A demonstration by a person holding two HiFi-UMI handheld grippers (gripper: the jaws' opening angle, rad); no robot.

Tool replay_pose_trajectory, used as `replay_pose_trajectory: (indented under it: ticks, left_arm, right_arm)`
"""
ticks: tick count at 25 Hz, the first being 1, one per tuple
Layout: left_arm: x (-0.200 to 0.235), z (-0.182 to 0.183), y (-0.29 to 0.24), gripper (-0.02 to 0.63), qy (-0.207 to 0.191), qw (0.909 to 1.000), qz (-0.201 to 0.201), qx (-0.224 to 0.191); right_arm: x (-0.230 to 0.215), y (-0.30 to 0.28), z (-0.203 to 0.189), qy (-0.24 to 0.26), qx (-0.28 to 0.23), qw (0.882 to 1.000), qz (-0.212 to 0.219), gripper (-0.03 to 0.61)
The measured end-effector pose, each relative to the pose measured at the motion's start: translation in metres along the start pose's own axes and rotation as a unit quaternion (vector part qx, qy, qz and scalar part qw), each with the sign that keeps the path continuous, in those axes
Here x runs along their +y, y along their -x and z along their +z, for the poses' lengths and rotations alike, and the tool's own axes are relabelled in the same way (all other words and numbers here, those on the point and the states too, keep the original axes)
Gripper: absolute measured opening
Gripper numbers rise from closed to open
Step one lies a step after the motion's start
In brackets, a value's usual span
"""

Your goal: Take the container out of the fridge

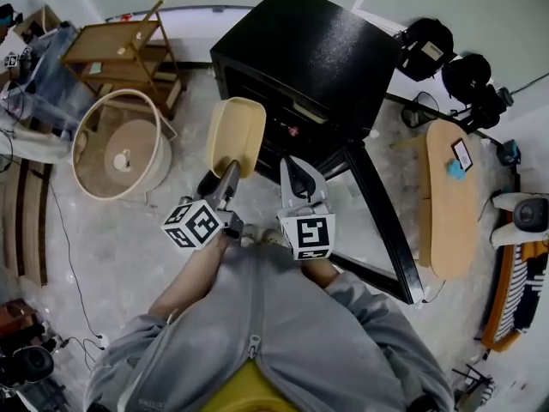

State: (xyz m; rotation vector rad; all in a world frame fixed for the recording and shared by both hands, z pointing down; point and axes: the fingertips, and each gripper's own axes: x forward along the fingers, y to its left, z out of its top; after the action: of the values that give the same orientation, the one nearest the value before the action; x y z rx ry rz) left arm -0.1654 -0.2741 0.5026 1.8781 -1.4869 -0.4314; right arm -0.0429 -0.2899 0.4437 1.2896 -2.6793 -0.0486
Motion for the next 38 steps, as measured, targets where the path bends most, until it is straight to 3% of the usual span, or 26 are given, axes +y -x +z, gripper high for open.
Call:
replay_pose_trajectory:
  ticks: [5, 10, 13, 20, 26, 38]
  left_arm:
    - [-0.008, 0.021, 0.013, 0.213, -0.145, 0.9887, 0.039, -0.007]
    - [-0.025, 0.040, 0.020, 0.213, -0.280, 0.9576, 0.065, -0.016]
    - [-0.035, 0.046, 0.021, 0.213, -0.322, 0.9436, 0.072, -0.022]
    - [-0.057, 0.053, 0.021, 0.212, -0.376, 0.9235, 0.067, -0.039]
    - [-0.069, 0.060, 0.021, 0.213, -0.393, 0.9162, 0.056, -0.056]
    - [-0.071, 0.061, 0.018, 0.212, -0.395, 0.9155, 0.051, -0.059]
  right_arm:
    - [0.003, 0.002, 0.008, 0.000, -0.009, 1.000, -0.001, 0.000]
    - [0.004, 0.007, 0.019, 0.001, -0.022, 1.000, -0.006, 0.000]
    - [0.003, 0.010, 0.031, 0.003, -0.035, 0.999, -0.013, 0.000]
    - [0.002, 0.020, 0.050, 0.016, -0.059, 0.998, -0.031, 0.000]
    - [0.003, 0.021, 0.058, 0.019, -0.068, 0.997, -0.029, 0.000]
    - [0.003, 0.017, 0.057, 0.017, -0.064, 0.997, -0.027, 0.000]
